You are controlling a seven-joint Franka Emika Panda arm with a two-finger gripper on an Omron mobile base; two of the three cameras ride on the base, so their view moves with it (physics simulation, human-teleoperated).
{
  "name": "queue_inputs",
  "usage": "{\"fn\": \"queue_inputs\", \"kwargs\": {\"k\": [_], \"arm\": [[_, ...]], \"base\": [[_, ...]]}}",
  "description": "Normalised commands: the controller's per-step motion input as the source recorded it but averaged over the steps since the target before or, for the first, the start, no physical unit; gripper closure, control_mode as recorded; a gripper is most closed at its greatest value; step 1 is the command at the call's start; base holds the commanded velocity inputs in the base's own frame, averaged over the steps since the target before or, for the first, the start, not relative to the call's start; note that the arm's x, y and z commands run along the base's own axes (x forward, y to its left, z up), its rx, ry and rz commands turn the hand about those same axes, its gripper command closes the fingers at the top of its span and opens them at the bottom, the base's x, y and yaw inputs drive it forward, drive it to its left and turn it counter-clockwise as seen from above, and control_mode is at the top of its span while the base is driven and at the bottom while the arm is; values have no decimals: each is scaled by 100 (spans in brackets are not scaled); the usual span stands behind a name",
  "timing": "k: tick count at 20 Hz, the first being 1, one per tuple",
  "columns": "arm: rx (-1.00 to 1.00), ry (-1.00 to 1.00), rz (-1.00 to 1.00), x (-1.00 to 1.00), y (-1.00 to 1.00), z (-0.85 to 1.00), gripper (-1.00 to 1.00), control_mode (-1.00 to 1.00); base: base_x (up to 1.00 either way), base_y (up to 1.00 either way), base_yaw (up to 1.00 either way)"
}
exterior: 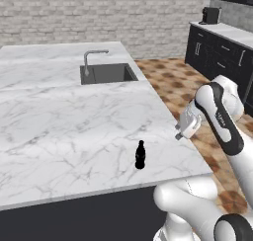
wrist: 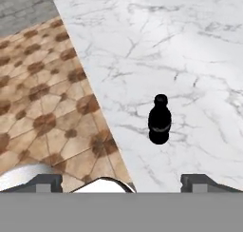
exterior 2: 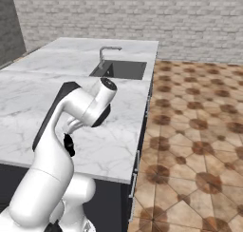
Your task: Pick the bottled drink from the counter and place it in the open cabinet.
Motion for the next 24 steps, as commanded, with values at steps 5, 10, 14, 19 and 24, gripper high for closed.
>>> {"fn": "queue_inputs", "kwargs": {"k": [5,10,14,19,24], "arm": [[21,-24,29,0,-3,-24,-100,-100],[29,-29,21,-6,-1,-34,-100,-100],[23,-25,11,0,0,-26,-100,-100],[21,-11,9,2,0,-22,-100,-100],[23,-1,3,14,0,-15,-100,-100]], "base": [[0,0,0],[0,0,0],[0,0,0],[0,0,0],[0,0,0]]}}
